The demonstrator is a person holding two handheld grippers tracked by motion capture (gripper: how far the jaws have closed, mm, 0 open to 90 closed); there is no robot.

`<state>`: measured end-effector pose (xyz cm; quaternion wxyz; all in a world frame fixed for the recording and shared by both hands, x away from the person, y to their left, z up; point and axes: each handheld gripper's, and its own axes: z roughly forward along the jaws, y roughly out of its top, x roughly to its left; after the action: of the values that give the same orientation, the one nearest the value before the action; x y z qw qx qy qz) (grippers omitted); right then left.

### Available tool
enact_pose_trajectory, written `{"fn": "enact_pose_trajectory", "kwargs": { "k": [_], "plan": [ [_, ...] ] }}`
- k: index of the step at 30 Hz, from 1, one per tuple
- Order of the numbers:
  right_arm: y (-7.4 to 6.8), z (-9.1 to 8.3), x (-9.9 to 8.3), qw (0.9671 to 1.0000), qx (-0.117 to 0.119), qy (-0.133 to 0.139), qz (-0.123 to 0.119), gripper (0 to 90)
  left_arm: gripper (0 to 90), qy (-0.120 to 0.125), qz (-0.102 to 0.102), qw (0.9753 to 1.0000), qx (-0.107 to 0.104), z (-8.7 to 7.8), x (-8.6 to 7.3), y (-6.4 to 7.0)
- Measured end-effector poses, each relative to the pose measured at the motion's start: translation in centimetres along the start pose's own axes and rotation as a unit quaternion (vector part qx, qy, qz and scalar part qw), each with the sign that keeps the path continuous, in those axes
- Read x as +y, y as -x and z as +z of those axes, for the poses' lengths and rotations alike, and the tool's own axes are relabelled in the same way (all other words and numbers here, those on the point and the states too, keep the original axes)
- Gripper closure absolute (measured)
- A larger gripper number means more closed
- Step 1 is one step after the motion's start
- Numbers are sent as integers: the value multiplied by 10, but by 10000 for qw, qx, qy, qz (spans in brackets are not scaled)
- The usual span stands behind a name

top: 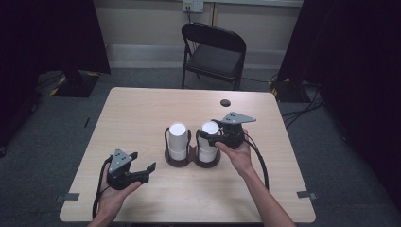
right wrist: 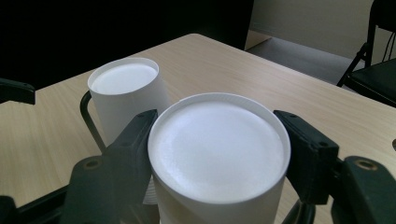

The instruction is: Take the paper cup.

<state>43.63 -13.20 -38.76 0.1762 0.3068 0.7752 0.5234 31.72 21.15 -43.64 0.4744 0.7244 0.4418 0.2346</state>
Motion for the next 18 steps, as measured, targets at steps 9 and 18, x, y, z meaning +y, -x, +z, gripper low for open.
{"fn": "enact_pose_trajectory", "kwargs": {
  "k": [9,18],
  "plan": [
    [0,-4,7,10000,-72,-2,47,338,227,293,-23,9990,326,-1,0,-1],
    [0,-9,18,9999,-114,93,50,338,206,180,12,9998,0,1,3,7]
  ]
}}
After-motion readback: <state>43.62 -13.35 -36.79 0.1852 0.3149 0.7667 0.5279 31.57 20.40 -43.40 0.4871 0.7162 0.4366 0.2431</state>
